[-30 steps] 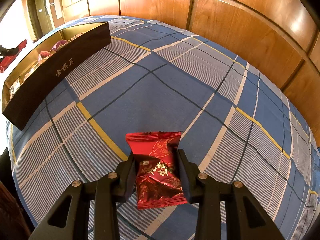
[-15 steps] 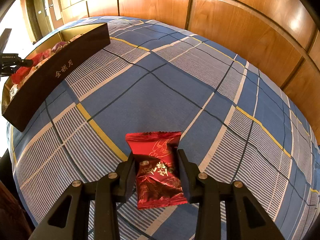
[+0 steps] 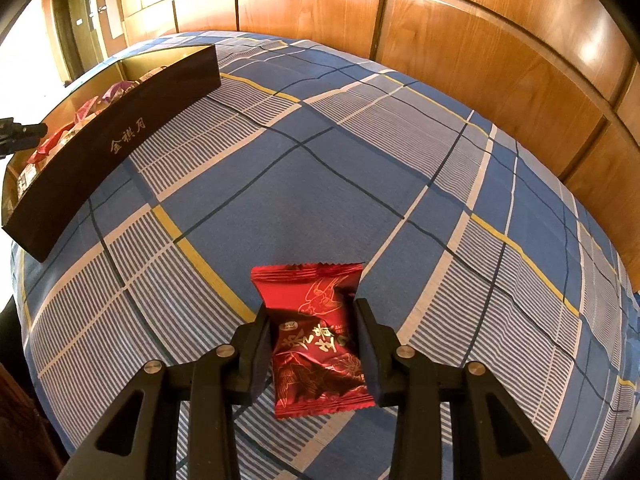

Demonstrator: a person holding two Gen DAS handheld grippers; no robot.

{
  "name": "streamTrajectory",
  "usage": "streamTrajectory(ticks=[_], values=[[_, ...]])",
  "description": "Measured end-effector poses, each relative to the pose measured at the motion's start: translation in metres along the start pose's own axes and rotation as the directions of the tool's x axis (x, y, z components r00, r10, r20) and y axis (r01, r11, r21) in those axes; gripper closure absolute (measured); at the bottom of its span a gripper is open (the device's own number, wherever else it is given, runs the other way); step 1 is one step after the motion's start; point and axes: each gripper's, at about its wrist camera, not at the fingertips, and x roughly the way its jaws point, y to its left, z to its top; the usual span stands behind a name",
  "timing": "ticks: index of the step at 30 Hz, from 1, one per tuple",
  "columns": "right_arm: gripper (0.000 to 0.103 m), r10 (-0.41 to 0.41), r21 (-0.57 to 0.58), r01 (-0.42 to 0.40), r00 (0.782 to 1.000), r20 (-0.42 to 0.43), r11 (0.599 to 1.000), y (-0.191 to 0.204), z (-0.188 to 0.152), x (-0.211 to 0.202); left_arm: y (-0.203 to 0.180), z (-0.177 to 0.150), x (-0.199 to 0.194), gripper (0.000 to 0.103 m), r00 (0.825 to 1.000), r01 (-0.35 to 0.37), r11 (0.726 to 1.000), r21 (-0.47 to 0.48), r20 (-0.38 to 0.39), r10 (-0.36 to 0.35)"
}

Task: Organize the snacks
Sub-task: 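Carry the long red packet into the gold tray and release it with the left tool, then carry the red candy into the gold tray with the right tool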

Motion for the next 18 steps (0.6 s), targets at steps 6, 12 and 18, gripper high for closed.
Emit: streamTrajectory(ticks=[6, 12, 18], values=[[0.065, -0.014, -0.002, 0.014, 1.0, -0.002, 1.0, 0.003, -0.001, 0.0, -0.01, -0.008, 0.008, 0.059, 0.999, -0.038, 0.999, 0.039, -0.019, 0.038], [0.065, -0.023, 0.007, 0.023, 1.0, -0.007, 1.0, 0.004, 0.0, 0.0, -0.017, -0.011, 0.004, 0.059, 0.998, -0.065, 0.994, 0.087, 0.014, 0.064], [0.065, -0.023, 0.019, 0.023, 1.0, -0.012, 1.0, 0.003, 0.0, 0.001, -0.02, -0.012, -0.003, 0.059, 0.996, -0.08, 0.991, 0.11, 0.047, 0.076]])
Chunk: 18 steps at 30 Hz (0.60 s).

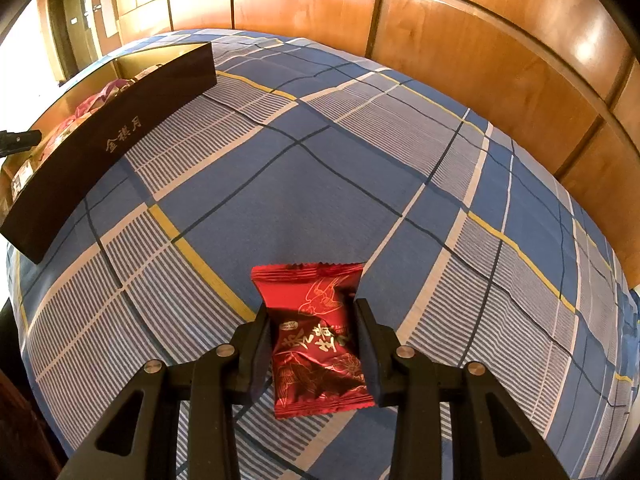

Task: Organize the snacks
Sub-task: 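Carry the red candy into the gold tray with the right tool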

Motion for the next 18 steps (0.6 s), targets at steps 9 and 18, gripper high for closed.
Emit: streamTrajectory(ticks=[9, 18], values=[[0.065, -0.034, 0.018, 0.035, 0.999, -0.01, 0.999, 0.004, 0.0, 0.001, -0.004, -0.002, -0.015, 0.057, 0.999, -0.007, 0.999, 0.032, 0.05, 0.005], [0.066, -0.081, 0.103, 0.085, 0.996, -0.045, 0.991, 0.006, 0.002, -0.002, -0.003, -0.007, -0.021, 0.055, 0.998, -0.007, 0.999, 0.037, 0.061, 0.005]])
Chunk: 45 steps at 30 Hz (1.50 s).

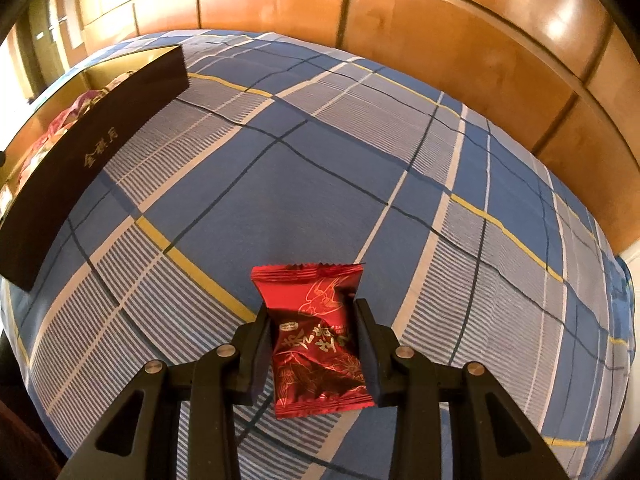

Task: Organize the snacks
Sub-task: 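Carry the red candy into the gold tray with the right tool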

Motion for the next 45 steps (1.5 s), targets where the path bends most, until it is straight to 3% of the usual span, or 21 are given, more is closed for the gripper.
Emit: streamTrajectory(ticks=[4, 12, 18, 23, 29, 33, 39, 41, 45], values=[[0.066, -0.002, 0.014, 0.002, 1.0, -0.012, 1.0, 0.004, 0.0, -0.004, 0.003, -0.001, -0.001, 0.055, 1.0, -0.006, 1.0, -0.002, 0.008, 0.006], [0.066, 0.073, -0.015, -0.073, 0.997, -0.023, 0.997, 0.031, 0.001, -0.015, 0.009, -0.001, -0.005, 0.054, 1.0, -0.013, 1.0, -0.007, 0.022, 0.013], [0.066, 0.138, -0.051, -0.136, 0.99, 0.039, 0.989, 0.056, 0.013, -0.041, 0.016, -0.002, -0.007, 0.054, 0.999, -0.021, 1.0, -0.019, 0.03, 0.021], [0.066, 0.221, -0.104, -0.209, 0.968, 0.122, 0.972, 0.087, 0.036, -0.075, 0.023, 0.0, -0.01, 0.054, 0.999, -0.025, 0.999, -0.037, 0.044, 0.027], [0.066, 0.348, -0.225, -0.306, 0.921, 0.174, 0.925, 0.148, 0.076, -0.099, 0.037, 0.003, -0.012, 0.054, 0.997, -0.037, 0.997, -0.069, 0.061, 0.042], [0.066, 0.396, -0.304, -0.337, 0.905, 0.156, 0.891, 0.196, 0.099, -0.096, 0.042, 0.001, -0.012, 0.054, 0.997, -0.042, 0.996, -0.081, 0.057, 0.047], [0.065, 0.388, -0.373, -0.37, 0.921, -0.029, 0.851, 0.252, 0.11, -0.045, 0.051, -0.002, -0.009, 0.054, 0.998, -0.045, 0.994, -0.097, 0.042, 0.049], [0.064, 0.352, -0.382, -0.344, 0.935, -0.05, 0.858, 0.259, 0.108, -0.033, 0.053, -0.002, -0.007, 0.054, 0.998, -0.045, 0.994, -0.101, 0.04, 0.049], [0.064, 0.362, -0.353, -0.367, 0.929, -0.082, 0.861, 0.255, 0.103, -0.021, 0.056, -0.002, -0.005, 0.054, 0.998, -0.044, 0.993, -0.108, 0.037, 0.048]])
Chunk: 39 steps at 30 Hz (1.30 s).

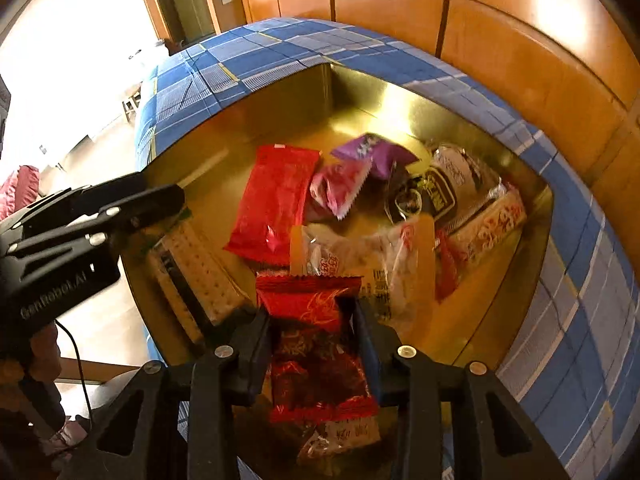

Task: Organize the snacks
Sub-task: 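Carry the red candy into the gold tray with the right tool, then open the right tool over the tray and withdraw both tools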

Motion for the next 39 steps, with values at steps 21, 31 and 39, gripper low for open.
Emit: streamTrajectory(ticks=[21, 31, 39], values=[[0.082, -0.071, 0.001, 0.071, 0.995, 0.07, 0.997, -0.006, -0.008, -0.009, -0.016, -0.001, -0.01, 0.052, 1.0, 0.01, 0.999, 0.039, 0.014, -0.01], [0.082, -0.103, 0.041, 0.1, 0.992, 0.074, 0.994, -0.012, -0.008, -0.008, -0.024, -0.004, -0.017, 0.047, 1.0, 0.008, 0.998, 0.061, 0.021, -0.01], [0.08, -0.096, 0.082, 0.089, 0.992, 0.085, 0.993, -0.013, -0.012, -0.011, -0.03, -0.009, -0.022, 0.046, 1.0, 0.003, 0.997, 0.081, 0.029, -0.006]])
